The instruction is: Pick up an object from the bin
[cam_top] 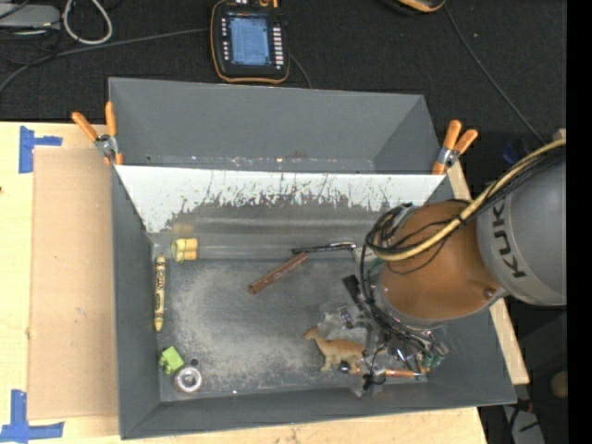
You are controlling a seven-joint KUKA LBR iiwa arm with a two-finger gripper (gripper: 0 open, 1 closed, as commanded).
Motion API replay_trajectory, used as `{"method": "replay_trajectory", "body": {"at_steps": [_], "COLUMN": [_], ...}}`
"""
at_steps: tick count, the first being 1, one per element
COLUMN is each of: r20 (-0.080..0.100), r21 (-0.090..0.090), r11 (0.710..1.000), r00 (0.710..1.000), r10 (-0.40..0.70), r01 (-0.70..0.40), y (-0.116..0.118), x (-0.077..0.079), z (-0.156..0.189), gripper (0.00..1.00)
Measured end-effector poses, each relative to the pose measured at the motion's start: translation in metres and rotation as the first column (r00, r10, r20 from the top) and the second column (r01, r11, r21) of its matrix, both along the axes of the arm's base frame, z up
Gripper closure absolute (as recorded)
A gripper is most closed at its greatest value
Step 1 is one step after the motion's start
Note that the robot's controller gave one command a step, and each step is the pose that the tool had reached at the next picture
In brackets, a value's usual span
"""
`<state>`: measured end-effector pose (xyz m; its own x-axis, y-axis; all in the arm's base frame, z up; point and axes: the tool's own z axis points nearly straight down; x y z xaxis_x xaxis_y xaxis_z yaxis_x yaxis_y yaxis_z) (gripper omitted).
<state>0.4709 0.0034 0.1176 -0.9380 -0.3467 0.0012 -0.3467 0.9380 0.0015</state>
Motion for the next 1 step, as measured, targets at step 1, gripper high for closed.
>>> {"method": "replay_trajectory", "body": {"at_steps": [1], "r20": [0.008], "r21": [-0.001], "r11": [0.987], "r00": [0.987], "r10": [0.161], "r01": [-0.161], "y": [0.0017], "x": [0.0151], "z": [-0.0189], "gripper": [0.00]}}
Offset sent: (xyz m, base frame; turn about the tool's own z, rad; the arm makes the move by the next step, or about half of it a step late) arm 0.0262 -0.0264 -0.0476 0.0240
